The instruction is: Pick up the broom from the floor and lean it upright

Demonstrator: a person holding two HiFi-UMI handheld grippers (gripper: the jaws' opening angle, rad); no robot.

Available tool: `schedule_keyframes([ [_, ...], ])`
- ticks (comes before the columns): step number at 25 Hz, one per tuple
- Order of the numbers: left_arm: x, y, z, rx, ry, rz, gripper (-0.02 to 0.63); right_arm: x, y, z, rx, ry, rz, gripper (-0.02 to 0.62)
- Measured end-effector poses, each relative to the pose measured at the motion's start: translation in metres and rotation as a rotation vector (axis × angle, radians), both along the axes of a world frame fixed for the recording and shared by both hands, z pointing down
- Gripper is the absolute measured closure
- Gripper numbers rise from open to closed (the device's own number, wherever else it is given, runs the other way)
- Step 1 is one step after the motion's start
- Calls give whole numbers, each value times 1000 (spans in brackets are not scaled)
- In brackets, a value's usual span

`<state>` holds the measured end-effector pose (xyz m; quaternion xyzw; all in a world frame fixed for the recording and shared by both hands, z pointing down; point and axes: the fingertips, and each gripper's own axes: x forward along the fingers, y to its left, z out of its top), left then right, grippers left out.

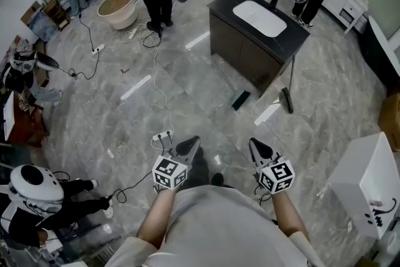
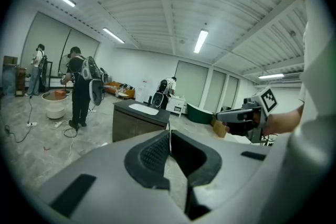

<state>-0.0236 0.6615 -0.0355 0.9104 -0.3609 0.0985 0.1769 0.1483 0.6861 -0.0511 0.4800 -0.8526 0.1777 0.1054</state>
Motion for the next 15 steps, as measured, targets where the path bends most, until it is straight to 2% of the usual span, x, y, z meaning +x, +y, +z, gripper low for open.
schedule_keyframes([
  [7, -13, -69, 13, -29, 12, 29, 595, -14, -65, 5, -24, 23, 22, 600],
  [15, -43, -160, 22, -40, 18, 66, 595, -48, -155, 11, -34, 35, 39, 600],
])
